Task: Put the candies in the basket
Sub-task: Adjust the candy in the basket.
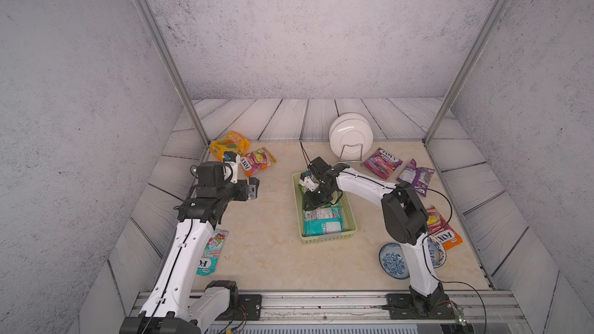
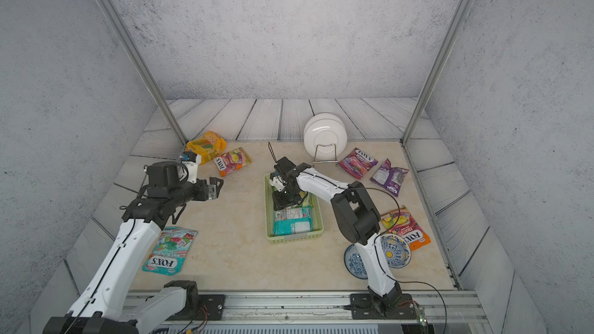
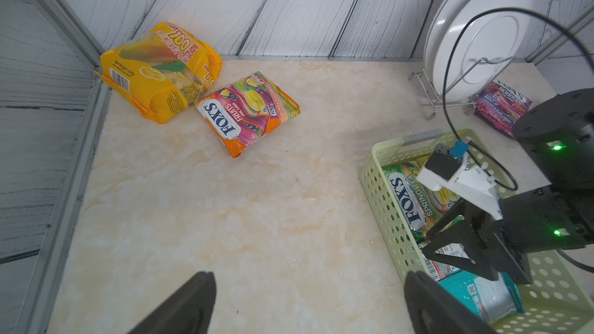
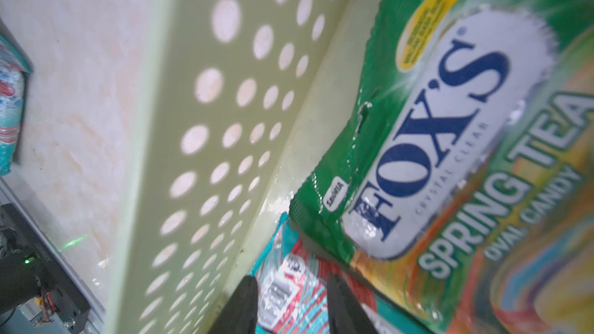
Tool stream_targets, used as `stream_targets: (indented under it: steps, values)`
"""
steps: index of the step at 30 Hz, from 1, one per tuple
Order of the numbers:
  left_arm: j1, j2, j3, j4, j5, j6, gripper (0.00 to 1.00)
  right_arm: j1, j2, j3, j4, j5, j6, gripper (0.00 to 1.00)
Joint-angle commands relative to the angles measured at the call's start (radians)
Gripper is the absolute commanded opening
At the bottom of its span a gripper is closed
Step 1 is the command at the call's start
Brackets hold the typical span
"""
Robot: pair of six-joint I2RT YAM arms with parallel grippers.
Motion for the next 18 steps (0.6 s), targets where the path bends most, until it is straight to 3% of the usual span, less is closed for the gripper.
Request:
stream_targets:
  steps: [1,9,18]
  values:
    - [0.002,0.002,0.021,0.004,0.007,-0.003,0.98,0.006,-0.108,-0.055,-0.024,0.001,0.005,0.41]
    - [0.007,0.009,0.021,0.007,0.008,-0.005,0.98,0.019,-0.085,-0.178,0.089,-0.048,0.052,0.33]
    - [0.01,0.013,0.01,0.02,-0.011,0.003,0.98,0.044,0.016,-0.157,0.108,-0.043,0.058,0.28]
